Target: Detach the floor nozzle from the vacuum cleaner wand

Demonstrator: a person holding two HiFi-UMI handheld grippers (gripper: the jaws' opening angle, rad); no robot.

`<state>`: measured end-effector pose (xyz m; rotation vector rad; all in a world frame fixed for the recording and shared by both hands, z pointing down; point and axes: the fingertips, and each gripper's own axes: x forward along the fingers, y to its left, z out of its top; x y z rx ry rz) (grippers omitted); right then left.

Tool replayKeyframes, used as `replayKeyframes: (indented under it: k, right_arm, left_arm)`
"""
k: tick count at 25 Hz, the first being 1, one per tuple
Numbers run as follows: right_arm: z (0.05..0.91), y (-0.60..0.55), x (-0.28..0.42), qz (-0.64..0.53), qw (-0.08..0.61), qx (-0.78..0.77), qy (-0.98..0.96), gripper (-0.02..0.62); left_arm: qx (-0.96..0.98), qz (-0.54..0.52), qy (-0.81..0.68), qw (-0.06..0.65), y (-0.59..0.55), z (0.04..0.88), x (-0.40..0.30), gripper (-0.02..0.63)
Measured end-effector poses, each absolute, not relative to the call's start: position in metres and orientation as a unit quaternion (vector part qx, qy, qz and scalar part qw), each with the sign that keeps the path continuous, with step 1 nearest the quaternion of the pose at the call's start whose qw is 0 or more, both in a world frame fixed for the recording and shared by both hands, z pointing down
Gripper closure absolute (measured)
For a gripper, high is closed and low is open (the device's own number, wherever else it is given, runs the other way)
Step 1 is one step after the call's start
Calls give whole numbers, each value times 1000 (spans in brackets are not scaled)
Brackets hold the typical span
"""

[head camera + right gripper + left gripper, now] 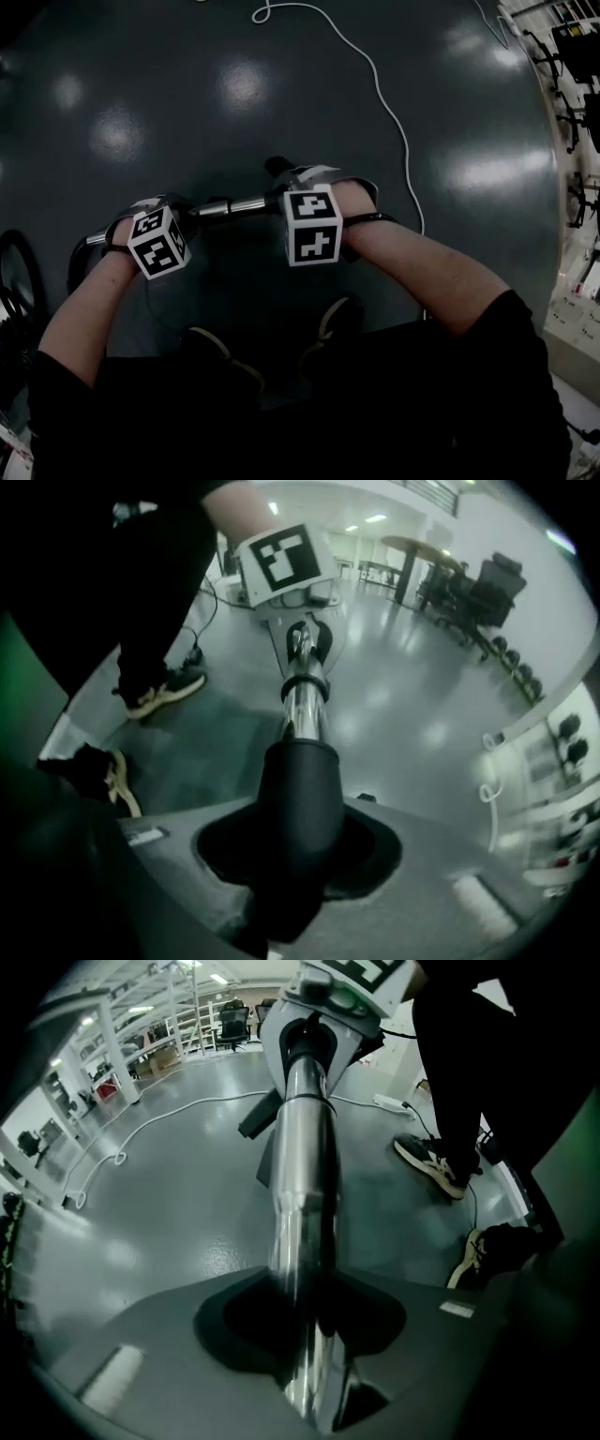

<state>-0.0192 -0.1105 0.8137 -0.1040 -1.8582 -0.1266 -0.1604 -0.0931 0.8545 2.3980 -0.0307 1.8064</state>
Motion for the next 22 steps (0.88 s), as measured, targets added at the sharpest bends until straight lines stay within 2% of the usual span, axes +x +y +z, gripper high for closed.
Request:
replayKeyframes:
  k: [4, 6, 9, 14, 18, 20, 22]
  right_arm:
    - [797, -152, -24, -320, 578, 62, -748, 485]
    - [798, -157, -21, -336, 581, 68, -738, 486]
    - [821, -137, -8, -215, 607, 6, -765, 486]
    - [821, -101, 0, 83, 601, -80, -791, 485]
    - [809, -68, 3, 333, 550, -143, -752, 483]
    - [808, -62, 5, 364, 534, -149, -748, 483]
    - [813, -69, 5, 307, 544, -132, -770, 485]
  left_arm:
    - [812, 574, -13, 109, -94, 853, -156, 457]
    - [817, 566, -20, 111, -97, 852, -153, 457]
    - [817, 569, -21, 89, -96, 853, -152, 459]
    - [810, 585, -20, 37, -99, 854, -148, 462]
    - [800, 599, -14, -4, -99, 856, -144, 462]
    - [802, 598, -5, 0, -95, 858, -140, 462]
    - [802, 598, 0, 13, -92, 860, -140, 460]
